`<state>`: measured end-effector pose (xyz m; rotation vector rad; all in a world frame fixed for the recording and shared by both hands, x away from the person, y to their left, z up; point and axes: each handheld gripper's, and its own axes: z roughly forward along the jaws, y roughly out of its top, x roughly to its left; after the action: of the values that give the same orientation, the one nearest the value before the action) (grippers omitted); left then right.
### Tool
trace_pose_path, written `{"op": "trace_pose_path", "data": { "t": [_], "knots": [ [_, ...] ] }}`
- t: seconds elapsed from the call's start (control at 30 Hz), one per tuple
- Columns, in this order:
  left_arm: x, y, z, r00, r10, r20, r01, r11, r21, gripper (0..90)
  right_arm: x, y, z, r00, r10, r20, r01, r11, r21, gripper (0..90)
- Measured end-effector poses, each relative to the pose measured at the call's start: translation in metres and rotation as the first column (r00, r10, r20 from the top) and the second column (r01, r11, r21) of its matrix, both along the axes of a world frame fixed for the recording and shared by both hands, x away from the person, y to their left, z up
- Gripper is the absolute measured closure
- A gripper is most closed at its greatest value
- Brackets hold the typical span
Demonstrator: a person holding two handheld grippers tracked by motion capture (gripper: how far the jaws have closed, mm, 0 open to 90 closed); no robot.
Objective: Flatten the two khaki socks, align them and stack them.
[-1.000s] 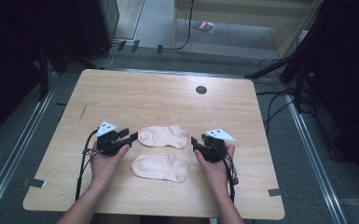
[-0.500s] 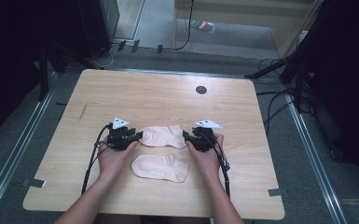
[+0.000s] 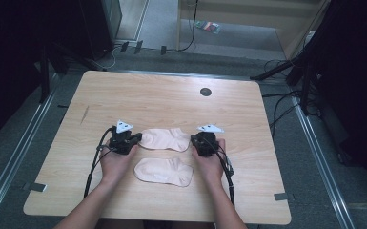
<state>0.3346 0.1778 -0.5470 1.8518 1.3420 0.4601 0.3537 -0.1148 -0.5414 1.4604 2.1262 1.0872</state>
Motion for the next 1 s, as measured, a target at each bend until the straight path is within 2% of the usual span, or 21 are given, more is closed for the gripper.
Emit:
{"op": "trace_pose_path", "data": {
  "t": [0.07,0.1,0.13,0.17,0.2,0.23,0.27,0.3,0.37,0.4,0.43,0.47,0.5,0.53,0.57,0.73,0.83,1.0],
  "knots": [
    [0.000,0.000,0.000,1.0000,0.001,-0.002,-0.001,1.0000,-0.001,90.0,0.000,-0.004,0.003,0.9993,-0.033,0.019,0.032,0.9988,0.038,87.3],
    [0.000,0.000,-0.001,1.0000,-0.001,-0.006,0.001,1.0000,-0.005,90.0,0.001,-0.005,0.004,0.9984,-0.052,0.025,0.050,0.9962,0.071,76.2],
    [0.000,0.000,-0.001,1.0000,-0.001,-0.006,0.001,1.0000,-0.005,90.0,0.003,-0.006,0.004,0.9986,-0.048,0.021,0.046,0.9943,0.096,70.9],
    [0.001,0.000,-0.001,1.0000,-0.002,-0.004,0.002,1.0000,-0.001,90.0,0.003,-0.006,0.004,0.9986,-0.048,0.021,0.046,0.9943,0.096,70.9],
    [0.001,-0.001,-0.001,1.0000,-0.005,-0.005,0.005,1.0000,-0.004,90.0,0.005,-0.005,0.004,0.9993,-0.034,0.013,0.032,0.9926,0.117,66.8],
    [0.001,-0.001,-0.002,1.0000,-0.005,-0.003,0.005,1.0000,-0.001,90.0,0.007,-0.002,0.003,0.9997,-0.022,0.000,0.022,0.9933,0.113,63.4],
    [0.001,-0.001,-0.002,1.0000,-0.007,-0.004,0.007,1.0000,-0.006,90.0,0.008,0.001,0.002,0.9997,-0.024,0.004,0.024,0.9958,0.088,60.7],
    [0.001,0.000,-0.002,1.0000,-0.007,-0.005,0.007,0.9999,-0.007,90.0,0.011,0.005,0.000,0.9998,-0.020,0.003,0.020,0.9980,0.060,62.0],
    [0.001,0.000,-0.002,0.9999,-0.007,-0.009,0.007,0.9999,-0.014,90.0,0.011,0.008,-0.002,0.9998,-0.018,0.001,0.018,0.9991,0.039,68.6],
    [0.001,0.000,-0.002,0.9999,-0.007,-0.009,0.007,0.9999,-0.014,90.0,0.011,0.008,-0.002,0.9998,-0.018,0.001,0.018,0.9991,0.039,68.6],
    [0.001,0.000,-0.002,0.9999,-0.009,-0.007,0.009,0.9999,-0.014,90.0,0.011,0.010,-0.004,0.9999,-0.014,-0.005,0.014,0.9996,0.023,72.6],
    [0.001,0.001,-0.002,0.9999,-0.012,-0.007,0.012,0.9998,-0.014,90.0,0.009,0.012,-0.005,1.0000,0.005,0.003,-0.005,1.0000,0.004,82.1],
    [0.001,0.001,-0.002,0.9999,-0.014,-0.005,0.014,0.9998,-0.013,90.0,0.008,0.014,-0.005,0.9998,0.020,0.005,-0.020,0.9998,-0.003,86.8],
    [0.001,0.001,-0.001,0.9998,-0.019,-0.004,0.019,0.9998,-0.009,90.0,0.006,0.016,-0.003,0.9993,0.034,0.014,-0.034,0.9989,-0.032,88.7],
    [0.000,0.001,-0.001,0.9998,-0.020,-0.002,0.020,0.9998,-0.009,90.0,0.005,0.016,-0.002,0.9991,0.037,0.019,-0.037,0.9986,-0.038,89.0],
    [-0.003,0.002,0.005,0.9995,-0.019,0.024,0.020,0.9996,-0.020,90.0,0.002,0.012,0.005,0.9995,0.019,0.025,-0.019,0.9998,-0.003,89.4],
    [-0.005,0.003,0.010,0.9991,-0.018,0.038,0.019,0.9991,-0.038,90.0,-0.004,0.009,0.018,0.9981,0.013,0.059,-0.014,0.9998,0.015,89.5],
    [-0.014,0.006,0.021,0.9981,-0.033,0.052,0.036,0.9979,-0.054,90.0,-0.014,0.008,0.030,0.9966,0.013,0.081,-0.015,0.9994,0.030,89.4]
  ]
}}
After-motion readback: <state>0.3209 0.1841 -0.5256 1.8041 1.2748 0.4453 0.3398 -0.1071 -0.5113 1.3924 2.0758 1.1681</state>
